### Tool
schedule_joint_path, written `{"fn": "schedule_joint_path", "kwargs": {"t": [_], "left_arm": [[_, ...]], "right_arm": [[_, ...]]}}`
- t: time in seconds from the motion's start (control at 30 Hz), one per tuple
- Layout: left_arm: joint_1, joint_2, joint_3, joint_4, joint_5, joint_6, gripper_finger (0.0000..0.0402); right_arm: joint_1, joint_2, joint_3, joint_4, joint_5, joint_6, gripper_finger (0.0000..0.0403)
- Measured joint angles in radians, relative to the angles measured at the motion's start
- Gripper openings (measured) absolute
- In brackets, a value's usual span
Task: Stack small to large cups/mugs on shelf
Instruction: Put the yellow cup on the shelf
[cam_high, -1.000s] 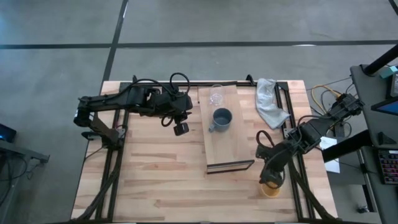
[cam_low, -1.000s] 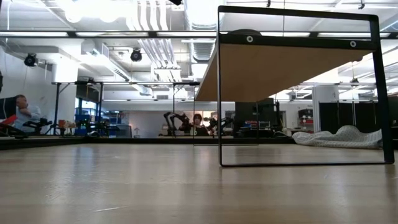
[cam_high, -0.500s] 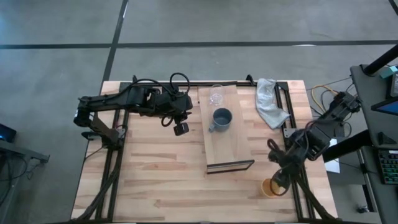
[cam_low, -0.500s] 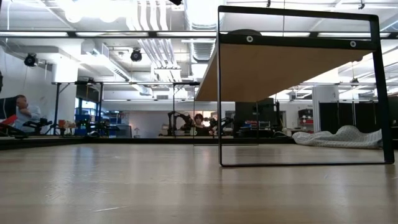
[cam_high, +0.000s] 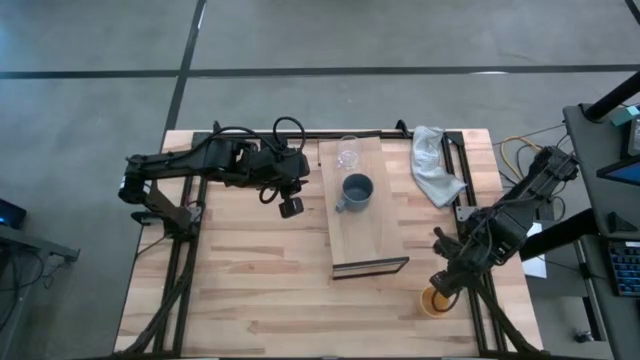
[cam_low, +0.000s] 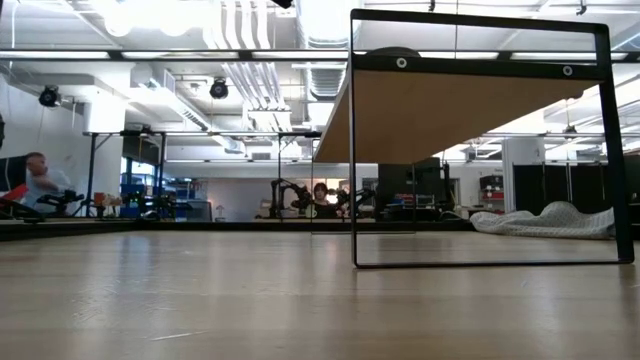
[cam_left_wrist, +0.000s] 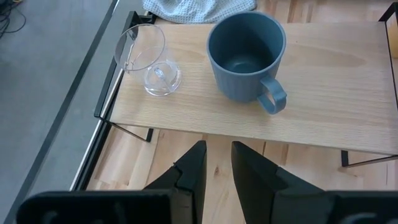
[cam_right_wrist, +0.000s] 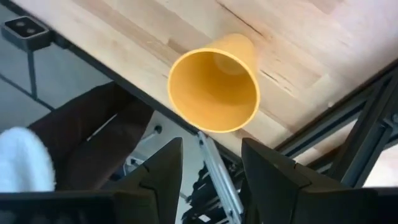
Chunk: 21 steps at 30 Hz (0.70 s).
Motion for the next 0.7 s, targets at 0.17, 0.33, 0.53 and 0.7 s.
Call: {"fn": "schedule_joint_path", "kwargs": {"t": [0.17,0.33,0.53,0.7], "left_arm": [[0.0,0.0,0.0,0.0,0.0,0.0,0.0061],[0.0,0.0,0.0,0.0,0.0,0.0,0.0061],[0.0,0.0,0.0,0.0,0.0,0.001,0.0061],[0.0,0.0,0.0,0.0,0.0,0.001,0.0061]], "right_arm": [[0.0,0.0,-0.042,0.002,0.018,-0.006,0.016],[0.0,0.0,-0.093,0.015,0.017,0.0,0.016],[0.0,0.0,-0.128,0.065,0.016,0.03,0.016],[0.003,0.0,-0.128,0.098,0.016,0.015,0.016]]}}
